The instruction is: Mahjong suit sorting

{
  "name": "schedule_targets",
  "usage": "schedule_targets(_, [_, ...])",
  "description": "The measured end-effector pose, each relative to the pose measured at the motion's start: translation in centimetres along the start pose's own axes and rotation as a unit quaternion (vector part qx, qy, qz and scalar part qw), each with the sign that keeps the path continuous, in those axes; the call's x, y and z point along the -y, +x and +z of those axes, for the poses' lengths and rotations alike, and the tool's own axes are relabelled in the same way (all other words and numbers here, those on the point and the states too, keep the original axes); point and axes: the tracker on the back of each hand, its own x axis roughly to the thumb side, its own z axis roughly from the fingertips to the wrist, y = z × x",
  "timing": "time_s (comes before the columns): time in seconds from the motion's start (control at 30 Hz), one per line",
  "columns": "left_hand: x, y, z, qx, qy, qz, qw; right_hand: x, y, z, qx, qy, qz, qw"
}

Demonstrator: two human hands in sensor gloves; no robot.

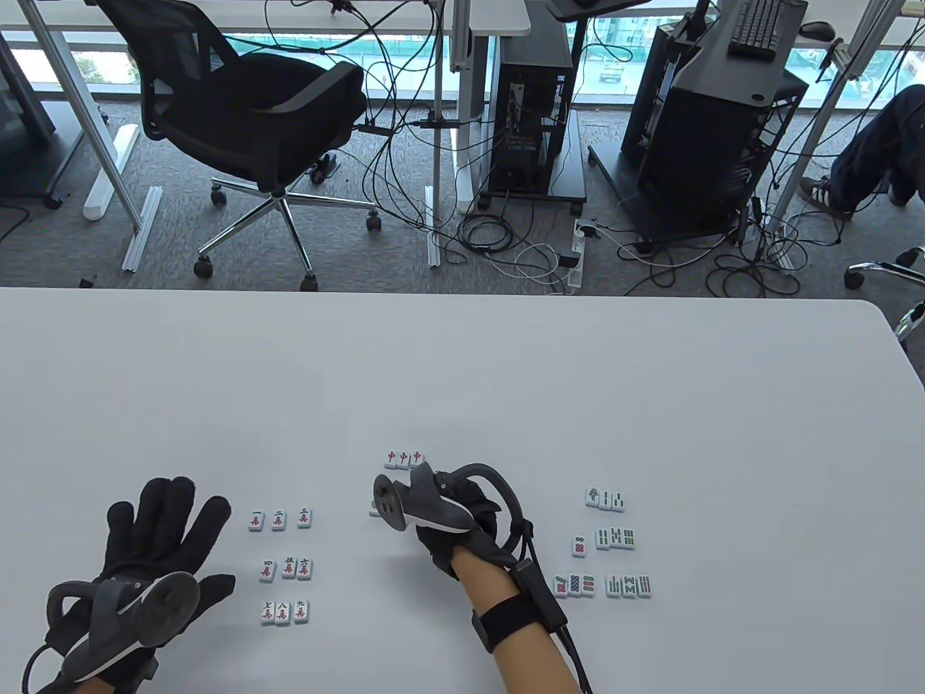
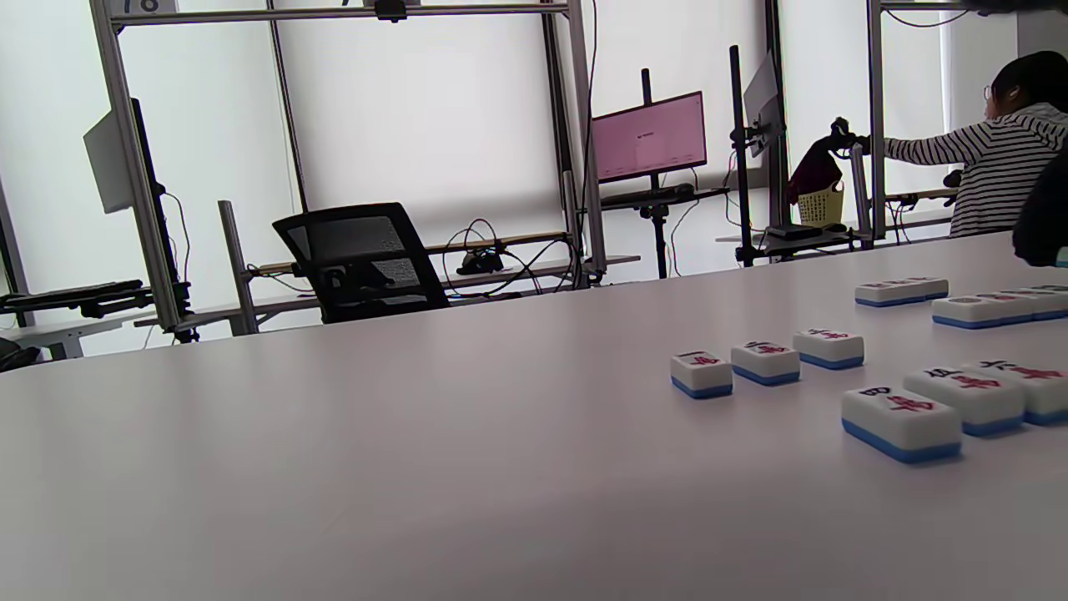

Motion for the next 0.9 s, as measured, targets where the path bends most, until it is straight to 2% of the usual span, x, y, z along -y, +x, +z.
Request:
schedule_targets(0.27, [-0.1,0.0,0.1,0.003,0.006,0.004,1.0,-1.3,0.2,-0.7,0.006,0.013,-0.003,1.0])
schedule_targets(0.47, [-0.1,-0.1,0.1,0.001,0.003,0.003,1.0,-0.8,-0.9,0.7,0.0,-0.028,-0.023,0.999])
schedule_targets(0.57, [-0.1,-0.1,0.1,0.002,0.0,0.003,1.0,-0.5,-3.1,2.1,-0.013,-0.031,-0.015,0.999])
schedule_targets(0.77, [0.2,-0.1,0.0,0.0,-0.002,0.002,1.0,-1.1,-10.5,6.1,-0.078,-0.008,0.079,0.994])
schedule_targets(0.9, [0.4,-0.2,-0.1,-0.003,-0.008,-0.007,1.0,-2.7,-14.2,9.0,-0.096,0.003,0.058,0.994])
